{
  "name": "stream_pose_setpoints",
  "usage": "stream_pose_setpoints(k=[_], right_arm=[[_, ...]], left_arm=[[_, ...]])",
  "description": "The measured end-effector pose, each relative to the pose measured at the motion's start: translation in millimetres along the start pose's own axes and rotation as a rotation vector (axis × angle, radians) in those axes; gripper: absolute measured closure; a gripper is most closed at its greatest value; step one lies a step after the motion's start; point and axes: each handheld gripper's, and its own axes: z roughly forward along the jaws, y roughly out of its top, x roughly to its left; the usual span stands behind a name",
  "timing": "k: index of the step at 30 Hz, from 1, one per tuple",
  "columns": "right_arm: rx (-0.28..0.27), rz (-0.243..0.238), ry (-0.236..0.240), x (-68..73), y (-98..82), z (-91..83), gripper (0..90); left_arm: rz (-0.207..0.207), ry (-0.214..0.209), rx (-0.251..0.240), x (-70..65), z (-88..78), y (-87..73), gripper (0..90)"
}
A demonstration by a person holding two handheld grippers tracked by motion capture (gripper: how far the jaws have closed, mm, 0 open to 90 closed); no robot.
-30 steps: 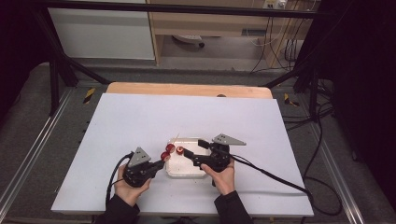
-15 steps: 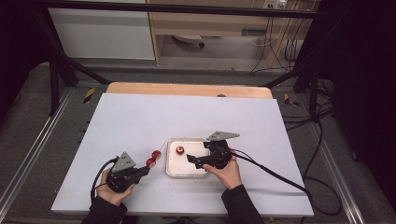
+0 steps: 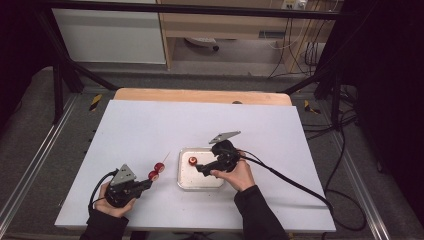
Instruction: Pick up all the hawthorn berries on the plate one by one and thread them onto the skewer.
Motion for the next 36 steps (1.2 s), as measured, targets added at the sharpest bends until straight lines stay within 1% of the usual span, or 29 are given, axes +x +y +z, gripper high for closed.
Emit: stream_pose_setpoints(k=[2, 3, 6, 7, 9, 13, 14, 17, 18, 19, 20, 22, 24, 25, 26, 28, 32, 36], right_arm=[[0.029, -0.009, -0.004, 1.2, 4.8, 2.6, 8.3], [0.046, -0.026, -0.010, 1.5, 7.8, 4.4, 8.3], [0.070, -0.032, -0.013, 2.3, 14.3, 8.9, 8.5], [0.087, -0.037, -0.016, 2.3, 16.8, 10.4, 8.7], [0.102, -0.050, -0.019, 2.1, 21.8, 14.7, 9.4], [0.137, -0.056, -0.009, 2.6, 31.6, 24.1, 11.7], [0.146, -0.046, -0.009, 3.1, 33.9, 26.9, 12.4], [0.182, -0.047, -0.003, 4.2, 39.1, 36.1, 15.9], [0.202, -0.049, -0.003, 4.4, 40.7, 39.3, 16.5], [0.217, -0.062, -0.008, 4.4, 42.0, 42.6, 17.7], [0.225, -0.065, -0.009, 5.0, 43.1, 46.0, 19.4], [0.244, -0.064, 0.005, 5.3, 45.4, 52.0, 22.1], [0.264, -0.063, 0.000, 5.5, 47.7, 57.2, 26.2], [0.275, -0.074, -0.003, 5.2, 48.5, 59.6, 28.5], [0.283, -0.072, -0.001, 5.0, 49.4, 61.9, 29.9], [0.283, -0.054, 0.002, 4.2, 50.1, 65.4, 33.5], [0.307, -0.050, -0.002, 0.0, 49.1, 70.4, 40.2], [0.331, -0.044, 0.014, -2.9, 49.1, 73.2, 44.9]], left_arm=[[0.001, -0.001, 0.005, 0.4, 0.2, -0.6, 88.2], [0.001, -0.001, 0.007, 0.6, 0.3, -0.7, 88.2], [0.001, -0.002, 0.010, 0.8, 0.4, -0.9, 88.2], [0.004, -0.002, 0.010, 0.7, 0.4, -0.9, 88.2], [0.006, -0.003, 0.011, 1.1, 0.0, -0.9, 88.2], [0.007, -0.001, 0.013, 1.7, -0.2, -1.1, 88.2], [0.004, 0.000, 0.014, 2.0, -0.1, -1.2, 88.2], [0.001, 0.002, 0.015, 2.9, -0.1, -1.3, 88.2], [0.000, 0.003, 0.014, 3.0, -0.1, -1.3, 88.2], [0.000, 0.003, 0.014, 3.1, -0.2, -1.3, 88.2], [-0.001, 0.003, 0.014, 3.3, -0.3, -1.3, 88.3], [-0.003, 0.003, 0.013, 3.5, -0.5, -1.3, 88.2], [-0.004, 0.003, 0.013, 3.5, -0.5, -1.3, 88.2], [-0.003, 0.002, 0.013, 3.5, -0.4, -1.2, 88.2], [-0.002, 0.003, 0.014, 3.3, -0.3, -1.2, 88.2], [0.001, 0.004, 0.014, 3.1, -0.3, -1.1, 88.2], [0.001, 0.004, 0.014, 3.1, -0.2, -1.0, 88.2], [0.001, 0.003, 0.017, 2.7, 0.5, -0.7, 88.2]])
